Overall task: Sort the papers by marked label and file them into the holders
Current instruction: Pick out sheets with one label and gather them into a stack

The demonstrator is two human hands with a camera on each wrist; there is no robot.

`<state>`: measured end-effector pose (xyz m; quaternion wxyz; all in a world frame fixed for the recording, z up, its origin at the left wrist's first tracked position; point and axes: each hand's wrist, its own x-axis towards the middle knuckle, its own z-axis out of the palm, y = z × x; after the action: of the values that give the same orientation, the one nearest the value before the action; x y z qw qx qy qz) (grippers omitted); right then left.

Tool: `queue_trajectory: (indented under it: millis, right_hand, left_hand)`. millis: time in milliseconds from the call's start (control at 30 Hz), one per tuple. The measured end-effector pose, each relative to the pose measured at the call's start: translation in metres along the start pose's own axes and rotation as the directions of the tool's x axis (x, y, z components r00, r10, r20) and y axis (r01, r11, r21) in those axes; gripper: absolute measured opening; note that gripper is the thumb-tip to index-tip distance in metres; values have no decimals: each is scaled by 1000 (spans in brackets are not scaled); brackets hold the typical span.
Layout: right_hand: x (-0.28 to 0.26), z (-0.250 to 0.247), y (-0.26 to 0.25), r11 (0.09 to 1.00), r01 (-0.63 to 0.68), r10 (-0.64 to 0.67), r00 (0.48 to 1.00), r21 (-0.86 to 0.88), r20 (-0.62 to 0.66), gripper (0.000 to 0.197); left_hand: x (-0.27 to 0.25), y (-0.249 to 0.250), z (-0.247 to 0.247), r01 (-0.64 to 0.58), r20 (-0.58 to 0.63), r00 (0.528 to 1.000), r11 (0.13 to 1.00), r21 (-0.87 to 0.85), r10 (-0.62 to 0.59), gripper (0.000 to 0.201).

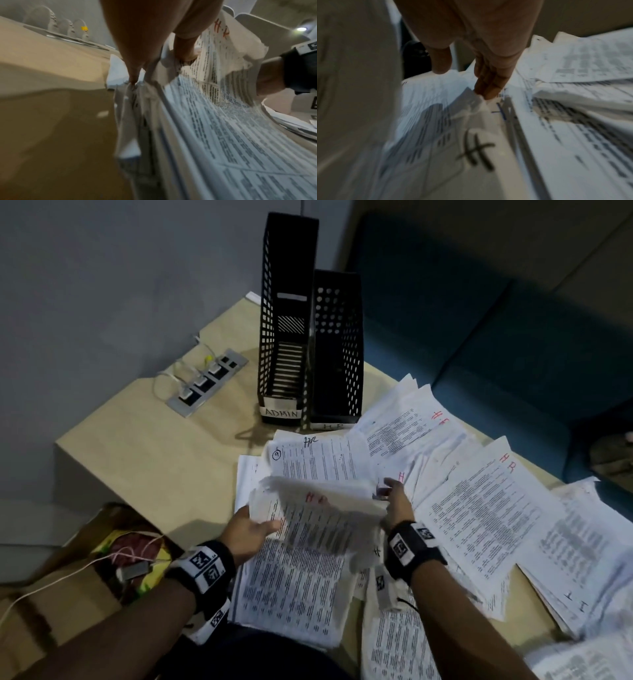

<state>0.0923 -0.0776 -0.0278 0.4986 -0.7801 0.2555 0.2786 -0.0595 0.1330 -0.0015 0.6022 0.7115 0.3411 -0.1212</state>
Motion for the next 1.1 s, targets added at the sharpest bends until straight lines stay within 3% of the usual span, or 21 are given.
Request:
queue_trajectory:
  millis: [33, 100, 167, 200, 333, 467, 533, 633, 700, 800, 833, 1000, 1100]
  right_hand:
    - [0, 6, 1, 1000, -22, 22, 1000, 10, -10, 26]
    - [1, 18, 8, 993, 78, -76, 997, -89, 32, 39]
    - [3, 18, 16, 980, 122, -112, 991, -154, 76, 26]
    - [1, 13, 18, 966, 207, -197, 977, -156, 77, 18]
    - [-12, -24, 13, 890, 337, -401, 899, -306, -176, 6]
    - [-28, -71, -5, 855, 453, -516, 794, -252, -321, 8]
    - [-29, -90, -9, 857, 419, -504, 804, -302, -316, 5]
    - [-18, -115, 1, 876, 309, -438, 831, -370, -343, 14]
    - [-12, -129, 13, 920, 248, -368, 811, -303, -455, 24]
    - [-14, -150, 31, 967, 207, -254, 753, -148, -607, 21]
    - [-16, -154, 39, 974, 188, -225, 751, -126, -620, 20]
    - [-9, -159, 73, 962, 43, -190, 813, -268, -551, 15]
    - [-4, -156, 83, 963, -9, -141, 835, -269, -533, 16]
  left_hand:
    - [0, -3, -1, 14, 5, 1000, 1000, 0, -14, 19]
    - [2, -8, -2, 25, 9, 1000, 1000, -19, -25, 23]
    - [3, -11, -5, 13, 21, 1000, 999, -47, -12, 22]
    - [4, -12, -6, 1, 24, 1000, 999, -52, 0, 24]
    - [10, -16, -13, -8, 9, 1000, 1000, 14, 8, 24]
    - [17, -19, -13, -11, 28, 1000, 993, 119, 8, 10]
    - [18, -18, -10, -19, 10, 1000, 987, 160, 18, 26]
    - [20, -20, -6, -10, -1, 1000, 986, 164, 10, 21]
    - [22, -21, -5, -6, -2, 1000, 989, 148, 6, 14]
    - [22, -21, -5, -15, -36, 999, 995, 103, 19, 4]
    - [23, -21, -5, -22, -55, 998, 996, 82, 27, 10]
    - [37, -35, -8, 16, -102, 995, 998, 57, -10, 22]
    - [45, -44, -8, 31, -101, 995, 995, 96, -21, 26]
